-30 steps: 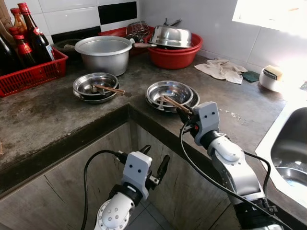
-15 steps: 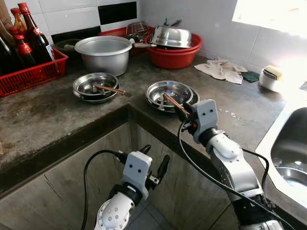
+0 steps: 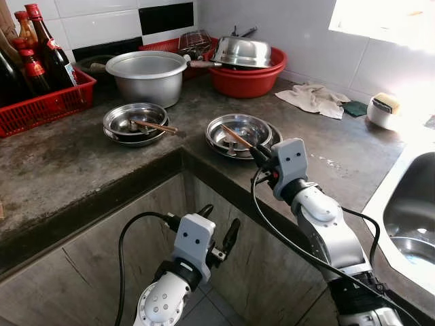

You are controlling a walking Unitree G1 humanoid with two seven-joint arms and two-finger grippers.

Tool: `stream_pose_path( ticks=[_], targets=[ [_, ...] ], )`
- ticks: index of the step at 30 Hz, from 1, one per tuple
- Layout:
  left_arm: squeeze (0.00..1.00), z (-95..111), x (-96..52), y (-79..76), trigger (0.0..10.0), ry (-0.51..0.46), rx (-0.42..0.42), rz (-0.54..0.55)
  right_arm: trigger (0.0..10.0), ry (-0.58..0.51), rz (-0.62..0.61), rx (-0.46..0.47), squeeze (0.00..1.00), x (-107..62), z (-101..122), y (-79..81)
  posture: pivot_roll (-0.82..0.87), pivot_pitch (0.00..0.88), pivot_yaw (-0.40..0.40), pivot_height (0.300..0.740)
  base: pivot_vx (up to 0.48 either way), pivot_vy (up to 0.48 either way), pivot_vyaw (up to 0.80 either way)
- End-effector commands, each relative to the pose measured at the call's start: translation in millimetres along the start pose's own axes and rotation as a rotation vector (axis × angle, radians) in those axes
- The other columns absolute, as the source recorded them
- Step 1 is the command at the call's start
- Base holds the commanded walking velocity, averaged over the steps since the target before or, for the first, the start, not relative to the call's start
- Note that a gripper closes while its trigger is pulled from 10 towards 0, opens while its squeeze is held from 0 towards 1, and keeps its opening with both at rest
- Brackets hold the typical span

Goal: Kitchen organization

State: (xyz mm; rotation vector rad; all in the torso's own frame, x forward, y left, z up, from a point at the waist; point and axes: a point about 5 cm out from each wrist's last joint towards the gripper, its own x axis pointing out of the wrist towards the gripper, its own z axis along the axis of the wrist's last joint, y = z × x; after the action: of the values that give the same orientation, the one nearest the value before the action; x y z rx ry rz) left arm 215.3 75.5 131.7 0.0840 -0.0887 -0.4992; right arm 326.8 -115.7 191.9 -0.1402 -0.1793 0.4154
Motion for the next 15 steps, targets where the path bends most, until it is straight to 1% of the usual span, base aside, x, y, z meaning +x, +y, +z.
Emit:
stream_pose_path(
  ticks=[1,4,5,7,8,10,11,13,14,15],
  targets=[
    [0.0,2,1.1,-0.2,10.0,-0.009,0.008,0.0,0.0,-0.021,-0.014,-0.001,0.0,1.5,4,-3.6,0.12,0.031,-0.066,0.74,0.0,0.0,0.0],
    [0.0,3,1.4,0.9,10.0,-0.012,0.012,0.006,0.0,-0.105,-0.054,0.053,0.0,-0.5,19,-7.5,0.13,0.031,-0.067,0.74,0.0,0.0,0.0],
    [0.0,3,1.4,0.9,10.0,-0.012,0.012,0.006,0.0,-0.105,-0.054,0.053,0.0,-0.5,19,-7.5,0.13,0.031,-0.067,0.74,0.0,0.0,0.0],
    [0.0,3,1.4,2.3,10.0,-0.014,0.007,0.017,0.0,-0.17,-0.143,0.066,0.0,-8.4,33,-12.4,0.12,0.029,-0.068,0.74,0.0,0.0,0.0],
    [0.0,3,1.4,2.3,10.0,-0.014,0.007,0.017,0.0,-0.17,-0.143,0.066,0.0,-8.4,33,-12.4,0.12,0.029,-0.068,0.74,0.0,0.0,0.0],
    [0.0,2,1.6,2.7,10.0,-0.012,0.002,0.021,0.0,-0.192,-0.189,0.072,0.0,-15.7,37,-12.2,0.12,0.029,-0.065,0.74,0.0,0.0,0.0],
    [0.0,2,1.6,2.7,10.0,-0.012,0.002,0.021,0.0,-0.192,-0.189,0.072,0.0,-15.7,37,-12.2,0.12,0.029,-0.065,0.74,0.0,0.0,0.0],
    [0.0,2,2.0,3.0,10.0,-0.009,-0.004,0.022,0.0,-0.206,-0.241,0.067,0.0,-27.8,40,-8.2,0.12,0.029,-0.063,0.74,0.0,0.0,0.0],
    [0.0,2,2.0,3.0,10.0,-0.009,-0.004,0.022,0.0,-0.206,-0.241,0.067,0.0,-27.8,40,-8.2,0.12,0.029,-0.063,0.74,0.0,0.0,0.0],
    [0.0,2,2.3,3.3,10.0,-0.006,-0.004,0.023,0.0,-0.208,-0.271,0.058,0.0,-35.3,40,-6.5,0.11,0.027,-0.058,0.74,0.0,0.0,0.0]
  ],
)
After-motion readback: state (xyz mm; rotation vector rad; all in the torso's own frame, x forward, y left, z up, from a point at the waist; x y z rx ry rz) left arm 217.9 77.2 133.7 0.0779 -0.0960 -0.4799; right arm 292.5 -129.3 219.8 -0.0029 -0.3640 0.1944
